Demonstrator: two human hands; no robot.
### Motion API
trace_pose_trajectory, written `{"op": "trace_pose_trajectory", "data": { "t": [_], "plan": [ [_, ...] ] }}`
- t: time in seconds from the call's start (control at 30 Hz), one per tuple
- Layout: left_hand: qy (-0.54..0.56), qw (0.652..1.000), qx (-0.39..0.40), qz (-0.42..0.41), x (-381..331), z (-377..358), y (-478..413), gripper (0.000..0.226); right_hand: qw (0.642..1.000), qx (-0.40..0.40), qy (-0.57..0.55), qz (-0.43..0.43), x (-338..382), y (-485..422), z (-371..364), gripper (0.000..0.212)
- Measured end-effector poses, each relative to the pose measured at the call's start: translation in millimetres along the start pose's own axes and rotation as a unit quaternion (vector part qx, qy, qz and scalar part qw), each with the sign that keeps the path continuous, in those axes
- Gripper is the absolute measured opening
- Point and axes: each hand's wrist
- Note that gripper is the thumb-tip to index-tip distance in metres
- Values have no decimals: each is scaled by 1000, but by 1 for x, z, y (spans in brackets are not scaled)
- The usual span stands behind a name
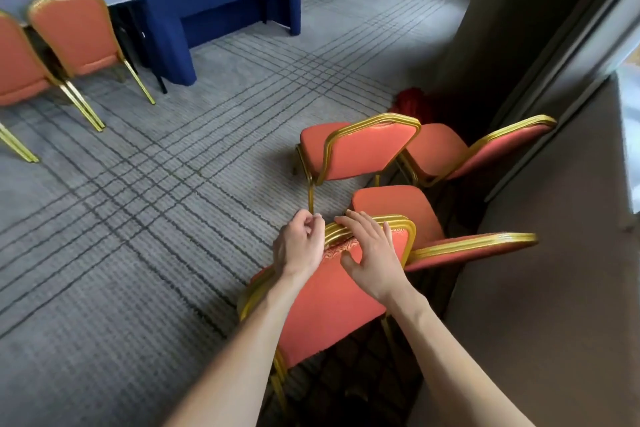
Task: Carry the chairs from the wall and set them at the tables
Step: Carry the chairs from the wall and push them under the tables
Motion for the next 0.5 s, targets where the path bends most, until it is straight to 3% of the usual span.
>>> {"op": "trace_pose_trajectory", "data": {
  "t": [0.27,0.4,0.5],
  "plan": [
    [25,998,-14,-54,-1,5,-49,16,999,8,-13,40,-37,-56,1,65],
    [-110,980,-62,-153,-7,-3,-68,20,998,24,-2,56,-56,-93,2,58],
    [-205,959,-37,-194,-14,-4,-83,32,997,25,6,67,-71,-115,-2,60]
  ]
}}
Point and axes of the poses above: each hand's wrist, its own y-axis away from the middle knuckle, its own z-axis out of the back of the hand, x = y × z, and after that the axes turned 11 degrees about z, right-handed
